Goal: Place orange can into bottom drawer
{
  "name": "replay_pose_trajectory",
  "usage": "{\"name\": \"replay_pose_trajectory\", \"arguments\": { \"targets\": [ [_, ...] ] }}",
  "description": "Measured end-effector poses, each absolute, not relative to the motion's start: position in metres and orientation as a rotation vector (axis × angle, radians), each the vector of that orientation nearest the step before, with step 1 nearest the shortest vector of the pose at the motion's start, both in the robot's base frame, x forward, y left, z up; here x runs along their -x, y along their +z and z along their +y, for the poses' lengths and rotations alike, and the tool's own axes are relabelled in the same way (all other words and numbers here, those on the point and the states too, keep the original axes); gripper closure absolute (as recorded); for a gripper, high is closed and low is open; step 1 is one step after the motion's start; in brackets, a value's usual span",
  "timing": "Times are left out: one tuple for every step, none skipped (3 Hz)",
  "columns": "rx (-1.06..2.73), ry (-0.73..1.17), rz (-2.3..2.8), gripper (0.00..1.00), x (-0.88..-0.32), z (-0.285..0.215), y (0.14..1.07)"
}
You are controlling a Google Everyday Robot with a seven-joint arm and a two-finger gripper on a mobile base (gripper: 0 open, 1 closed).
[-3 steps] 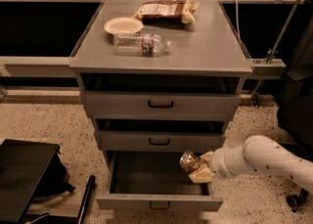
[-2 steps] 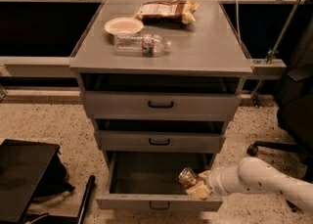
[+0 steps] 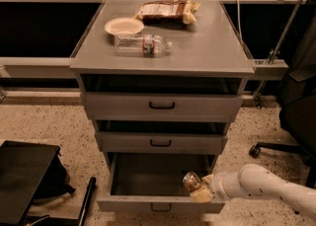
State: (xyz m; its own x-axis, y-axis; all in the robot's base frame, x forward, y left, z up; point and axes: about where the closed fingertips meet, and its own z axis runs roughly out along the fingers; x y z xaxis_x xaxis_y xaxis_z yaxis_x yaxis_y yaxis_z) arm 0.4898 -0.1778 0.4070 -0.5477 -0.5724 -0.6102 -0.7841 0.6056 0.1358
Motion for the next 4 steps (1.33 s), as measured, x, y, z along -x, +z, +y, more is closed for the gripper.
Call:
{"name": "replay_pose_trajectory", "arguments": {
  "targets": [
    [1.102, 0.458, 2.309, 1.00, -0.517, -0.184, 0.364],
    [1.101, 0.433, 2.307, 1.00, -0.560, -0.178, 0.325],
    [1.087, 0.450, 2.296, 1.00, -0.613, -0.159, 0.300],
    [1.093, 0.503, 2.272, 1.00, -0.647, -0.141, 0.283]
  ]
}}
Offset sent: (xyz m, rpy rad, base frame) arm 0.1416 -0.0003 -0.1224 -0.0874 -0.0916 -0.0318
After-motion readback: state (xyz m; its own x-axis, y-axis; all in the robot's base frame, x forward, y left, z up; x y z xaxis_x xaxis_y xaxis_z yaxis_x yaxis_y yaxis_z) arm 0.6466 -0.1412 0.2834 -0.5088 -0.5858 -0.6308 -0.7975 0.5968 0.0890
